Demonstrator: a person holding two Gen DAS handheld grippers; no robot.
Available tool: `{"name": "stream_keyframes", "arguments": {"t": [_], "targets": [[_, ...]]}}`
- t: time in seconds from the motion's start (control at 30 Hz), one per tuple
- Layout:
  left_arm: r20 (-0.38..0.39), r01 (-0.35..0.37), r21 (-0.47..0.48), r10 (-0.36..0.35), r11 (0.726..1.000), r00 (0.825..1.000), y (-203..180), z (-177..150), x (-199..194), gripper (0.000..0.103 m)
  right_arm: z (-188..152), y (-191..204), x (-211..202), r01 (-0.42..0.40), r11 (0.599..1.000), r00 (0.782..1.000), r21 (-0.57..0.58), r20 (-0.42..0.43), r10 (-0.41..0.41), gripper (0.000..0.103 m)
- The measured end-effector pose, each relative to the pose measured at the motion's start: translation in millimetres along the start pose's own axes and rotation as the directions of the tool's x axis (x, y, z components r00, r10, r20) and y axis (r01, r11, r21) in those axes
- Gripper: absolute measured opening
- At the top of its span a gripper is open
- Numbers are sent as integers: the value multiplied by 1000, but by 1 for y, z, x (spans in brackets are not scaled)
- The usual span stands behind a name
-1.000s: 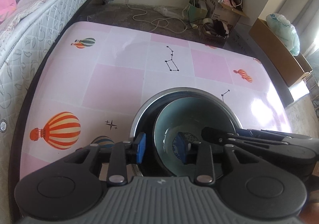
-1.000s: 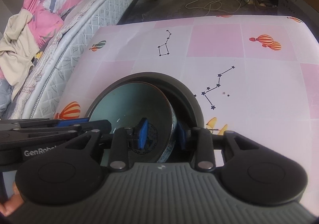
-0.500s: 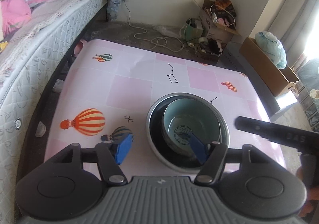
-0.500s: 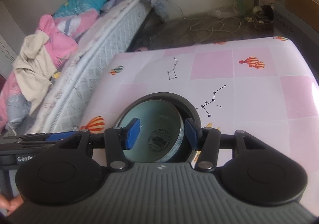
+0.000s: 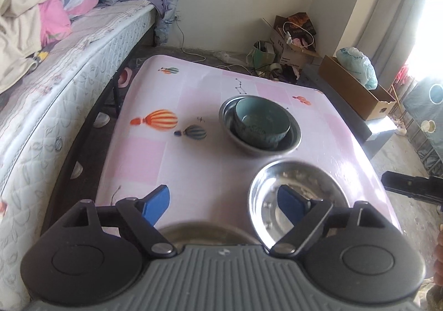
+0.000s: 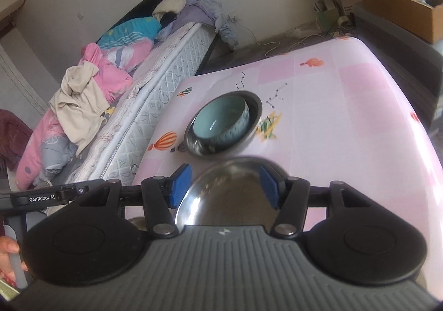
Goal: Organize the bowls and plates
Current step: 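Raise the left gripper away from the stacked bowls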
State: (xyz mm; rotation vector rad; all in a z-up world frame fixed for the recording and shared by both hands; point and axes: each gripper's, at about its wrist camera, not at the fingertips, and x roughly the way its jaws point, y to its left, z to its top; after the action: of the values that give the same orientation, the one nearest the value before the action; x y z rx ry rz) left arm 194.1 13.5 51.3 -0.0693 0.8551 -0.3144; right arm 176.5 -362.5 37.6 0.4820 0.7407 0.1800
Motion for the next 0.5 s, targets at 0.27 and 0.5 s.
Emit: {"name": "stream_keyframes", "arguments": {"t": [0.27, 0.5], "targets": [[6, -4, -45, 4, 999, 1000, 8, -69, -32, 86, -77, 3, -41, -58, 993, 998, 101, 12, 57, 54], [36, -53, -69, 56, 996, 998, 11, -103, -46, 87, -131, 21, -45, -77, 991, 997, 109, -21, 79, 55]]}}
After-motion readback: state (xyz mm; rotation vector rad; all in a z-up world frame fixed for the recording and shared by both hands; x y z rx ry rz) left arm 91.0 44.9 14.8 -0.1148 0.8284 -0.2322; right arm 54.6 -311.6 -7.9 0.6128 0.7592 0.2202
